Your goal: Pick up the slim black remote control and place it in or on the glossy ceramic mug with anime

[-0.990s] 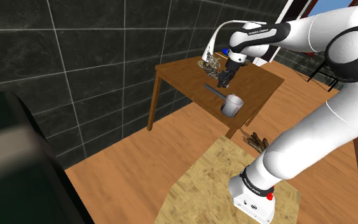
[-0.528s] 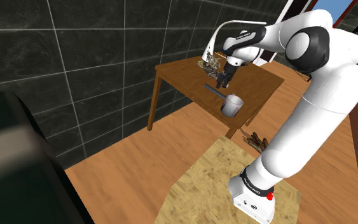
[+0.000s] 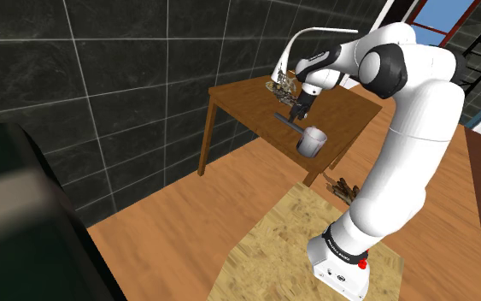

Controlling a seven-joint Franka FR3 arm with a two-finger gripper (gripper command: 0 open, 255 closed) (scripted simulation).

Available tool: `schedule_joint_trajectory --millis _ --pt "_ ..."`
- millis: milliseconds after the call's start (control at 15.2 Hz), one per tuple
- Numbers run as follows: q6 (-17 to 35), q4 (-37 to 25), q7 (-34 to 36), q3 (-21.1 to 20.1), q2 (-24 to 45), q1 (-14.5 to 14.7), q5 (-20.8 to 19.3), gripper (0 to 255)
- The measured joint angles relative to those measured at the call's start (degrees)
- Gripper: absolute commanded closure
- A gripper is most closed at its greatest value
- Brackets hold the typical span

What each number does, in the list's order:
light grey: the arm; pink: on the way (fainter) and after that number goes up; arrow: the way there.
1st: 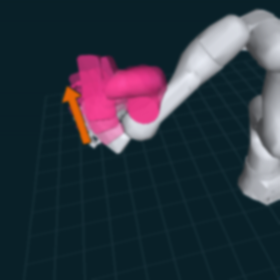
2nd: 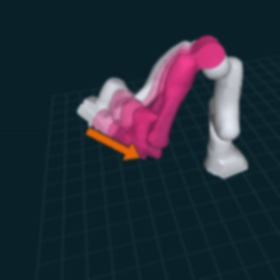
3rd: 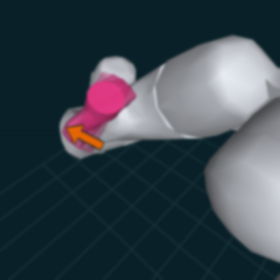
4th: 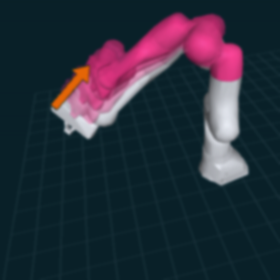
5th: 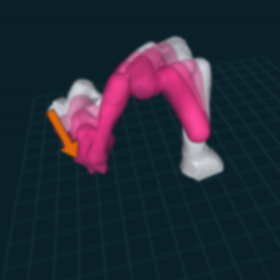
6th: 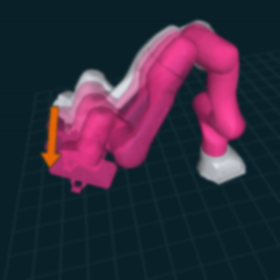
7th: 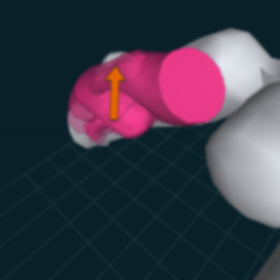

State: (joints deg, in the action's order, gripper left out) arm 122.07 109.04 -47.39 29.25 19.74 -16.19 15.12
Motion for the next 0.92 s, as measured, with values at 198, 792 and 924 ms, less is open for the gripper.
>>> schedule_joint_trajectory --millis 198,792,924 --pt "1.7 0.7 -0.6 -0.4 1.2 -0.2 0.9 0" --pt "2.2 0.8 -0.7 -0.5 1.6 -0.3 1.2 255" --pt "2.3 0.7 -0.7 -0.5 1.6 -0.4 1.1 255"
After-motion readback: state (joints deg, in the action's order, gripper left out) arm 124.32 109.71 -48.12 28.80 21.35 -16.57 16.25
